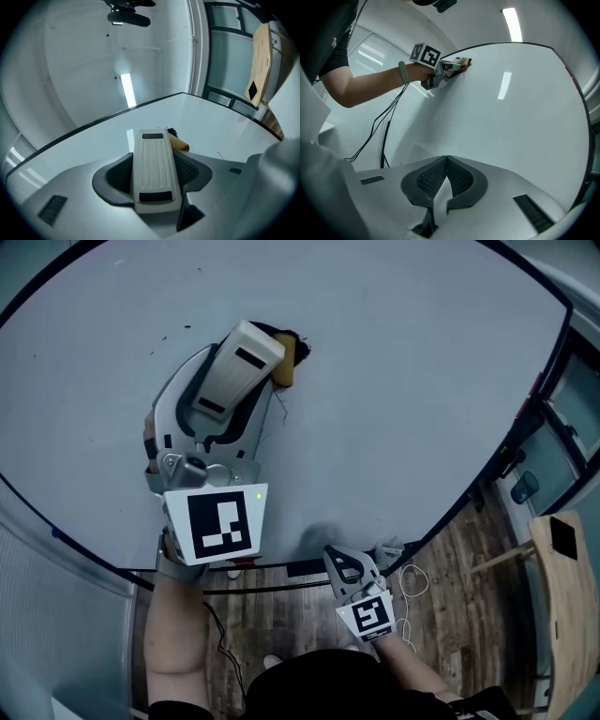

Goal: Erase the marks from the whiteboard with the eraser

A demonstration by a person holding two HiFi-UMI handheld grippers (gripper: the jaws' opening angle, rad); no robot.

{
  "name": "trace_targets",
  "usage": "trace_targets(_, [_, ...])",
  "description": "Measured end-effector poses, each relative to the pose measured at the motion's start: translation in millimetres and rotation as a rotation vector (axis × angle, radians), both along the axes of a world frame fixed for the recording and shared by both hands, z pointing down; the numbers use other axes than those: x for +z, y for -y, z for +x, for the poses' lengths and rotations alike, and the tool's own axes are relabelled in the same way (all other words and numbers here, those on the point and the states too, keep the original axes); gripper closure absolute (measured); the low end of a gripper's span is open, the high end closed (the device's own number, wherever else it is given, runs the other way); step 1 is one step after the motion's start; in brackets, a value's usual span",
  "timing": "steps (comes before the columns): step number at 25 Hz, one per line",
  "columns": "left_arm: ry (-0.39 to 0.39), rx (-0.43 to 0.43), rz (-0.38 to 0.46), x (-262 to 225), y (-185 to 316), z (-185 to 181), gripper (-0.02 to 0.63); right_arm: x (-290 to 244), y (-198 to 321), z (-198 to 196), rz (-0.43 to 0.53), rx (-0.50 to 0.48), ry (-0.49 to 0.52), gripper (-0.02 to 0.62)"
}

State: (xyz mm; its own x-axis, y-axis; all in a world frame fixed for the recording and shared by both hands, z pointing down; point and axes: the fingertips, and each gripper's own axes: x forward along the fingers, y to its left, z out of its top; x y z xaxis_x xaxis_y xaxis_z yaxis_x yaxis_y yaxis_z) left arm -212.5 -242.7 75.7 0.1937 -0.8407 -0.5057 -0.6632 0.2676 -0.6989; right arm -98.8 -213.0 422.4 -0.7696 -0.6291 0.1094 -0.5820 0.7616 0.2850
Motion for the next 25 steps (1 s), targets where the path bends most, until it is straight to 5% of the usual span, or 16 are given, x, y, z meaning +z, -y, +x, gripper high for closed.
trace_targets(7, [-0.208,-0.046,-0.022,22.1,-41.7,-112.9,0.337,12.5,-30.5,-72.6,0.004,-0.095,-0.032,0.568])
trace_targets(16, [-0.394,-0.165,-0.126,46.3,-41.8,-134.2,0.337,-8.3,-32.7,-58.1,-0.014,-0.201,-0.03,0.568])
trace_targets(25, [-0.537,-0.28,-0.417,181.2,-58.5,-211.4,0.339,27.0,-61.3,-98.6,-0.046,-0.295,-0.07,0.568])
